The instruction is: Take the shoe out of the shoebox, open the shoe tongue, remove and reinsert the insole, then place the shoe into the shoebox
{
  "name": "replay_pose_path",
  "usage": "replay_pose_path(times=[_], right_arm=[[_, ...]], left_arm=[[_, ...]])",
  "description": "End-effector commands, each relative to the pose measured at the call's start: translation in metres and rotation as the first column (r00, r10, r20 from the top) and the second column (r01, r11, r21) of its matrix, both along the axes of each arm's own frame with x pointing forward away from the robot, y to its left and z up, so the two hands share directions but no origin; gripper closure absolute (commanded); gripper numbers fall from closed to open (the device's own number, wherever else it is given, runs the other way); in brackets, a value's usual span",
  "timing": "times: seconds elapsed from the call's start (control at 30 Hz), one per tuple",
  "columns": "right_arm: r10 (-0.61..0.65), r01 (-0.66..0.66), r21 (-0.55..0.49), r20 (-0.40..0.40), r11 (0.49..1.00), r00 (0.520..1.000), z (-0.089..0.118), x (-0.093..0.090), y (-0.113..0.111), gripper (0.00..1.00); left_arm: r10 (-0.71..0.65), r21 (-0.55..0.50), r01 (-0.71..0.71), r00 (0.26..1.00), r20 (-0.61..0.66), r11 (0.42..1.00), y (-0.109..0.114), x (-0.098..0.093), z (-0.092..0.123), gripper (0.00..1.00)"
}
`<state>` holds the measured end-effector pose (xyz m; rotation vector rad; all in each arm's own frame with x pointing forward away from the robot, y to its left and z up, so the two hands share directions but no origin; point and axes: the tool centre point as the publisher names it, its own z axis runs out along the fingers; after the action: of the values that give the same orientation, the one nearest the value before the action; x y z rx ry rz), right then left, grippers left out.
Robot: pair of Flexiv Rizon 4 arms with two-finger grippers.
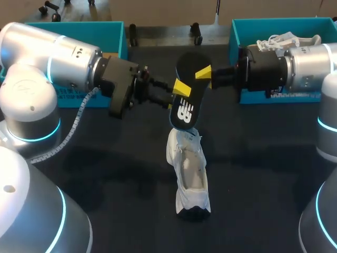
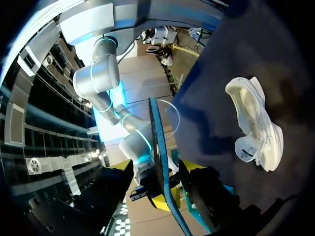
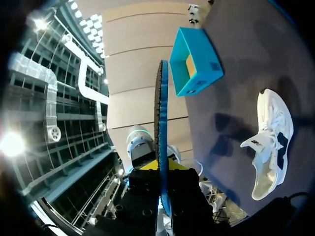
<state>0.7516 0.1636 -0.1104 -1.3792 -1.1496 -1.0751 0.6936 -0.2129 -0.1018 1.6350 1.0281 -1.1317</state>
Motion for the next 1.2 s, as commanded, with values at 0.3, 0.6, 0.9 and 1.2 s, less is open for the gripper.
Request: replay_pose_path(times=[0.3, 0.6, 0.9, 1.2], right_arm=[[0.03, -0.028, -0.026, 0.083, 0.999, 0.996, -0.032, 0.002, -0.006, 1.0], [0.062, -0.057, -0.046, 0.112, 0.997, 0.992, -0.051, -0.003, -0.005, 1.0], [0.098, -0.092, -0.057, 0.117, 0.994, 0.988, -0.071, -0.01, -0.004, 1.0], [0.102, -0.096, -0.06, 0.111, 0.994, 0.989, -0.075, -0.011, -0.004, 1.0]], left_arm=[[0.004, 0.193, 0.006, 0.999, -0.05, 0.981, 0.051, 0.014, 0.014, 0.0], [0.027, 0.406, 0.013, 0.995, -0.091, 0.914, 0.066, 0.045, 0.024, 0.0], [0.077, 0.592, 0.006, 0.991, -0.114, 0.806, 0.074, 0.075, 0.04, 0.0], [0.103, 0.685, -0.005, 0.99, -0.102, 0.729, 0.075, 0.082, 0.05, 0.0]])
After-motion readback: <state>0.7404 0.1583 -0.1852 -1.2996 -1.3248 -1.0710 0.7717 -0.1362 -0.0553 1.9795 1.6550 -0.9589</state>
